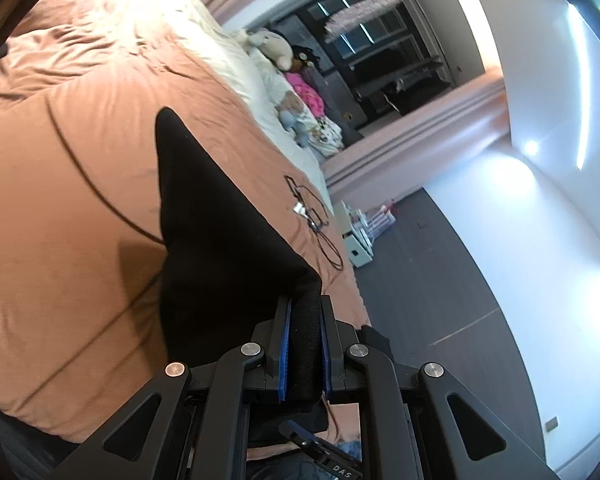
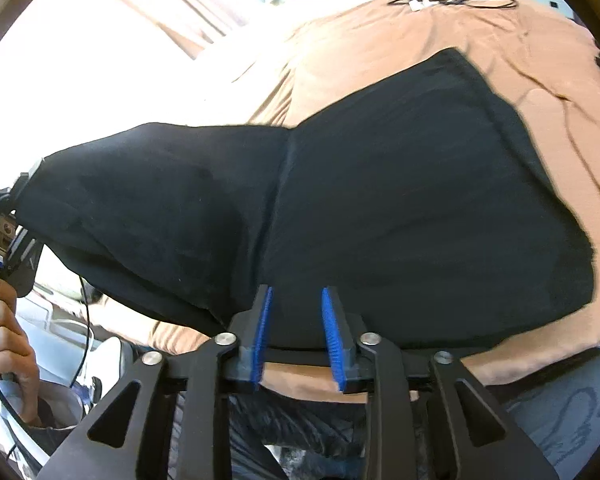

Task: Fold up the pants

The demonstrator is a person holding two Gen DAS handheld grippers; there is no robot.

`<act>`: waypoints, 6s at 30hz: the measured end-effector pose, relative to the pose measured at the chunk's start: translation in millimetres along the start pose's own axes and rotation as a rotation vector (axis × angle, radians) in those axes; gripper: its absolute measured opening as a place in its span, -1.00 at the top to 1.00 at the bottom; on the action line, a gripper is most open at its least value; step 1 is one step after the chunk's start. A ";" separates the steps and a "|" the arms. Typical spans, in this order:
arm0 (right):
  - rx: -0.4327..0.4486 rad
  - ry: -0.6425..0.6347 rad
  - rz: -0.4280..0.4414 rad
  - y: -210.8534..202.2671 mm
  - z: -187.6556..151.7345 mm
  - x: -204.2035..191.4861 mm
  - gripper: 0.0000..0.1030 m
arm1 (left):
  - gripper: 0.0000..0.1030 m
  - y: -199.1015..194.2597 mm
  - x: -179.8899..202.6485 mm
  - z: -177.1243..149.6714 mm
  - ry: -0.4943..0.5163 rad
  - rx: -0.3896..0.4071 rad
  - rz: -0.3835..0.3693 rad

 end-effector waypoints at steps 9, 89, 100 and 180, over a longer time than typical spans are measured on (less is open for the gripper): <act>0.078 0.063 0.051 -53.6 1.7 41.6 0.14 | 0.76 37.5 39.8 -5.8 0.066 -0.058 -0.021; 0.101 0.200 -0.078 -70.9 16.4 132.1 0.88 | -0.44 128.0 -74.2 -145.8 -0.072 -0.442 0.191; 0.126 0.114 -0.082 -86.0 30.9 116.0 0.68 | -0.26 128.5 -74.8 -152.7 -0.116 -0.441 0.147; -0.054 -0.004 -0.010 69.1 97.2 31.7 0.50 | 0.10 92.8 -172.9 -57.7 -0.095 -0.434 0.269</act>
Point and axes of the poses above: each gripper's, at about its wrist camera, not at the fingertips, and y roughly the way its jaws point, x to its right, z to its top, the point moved 6 cm from there along y, roughly the way its jaws point, and after that the axes turned 13 degrees about y, right-handed, at the moved point
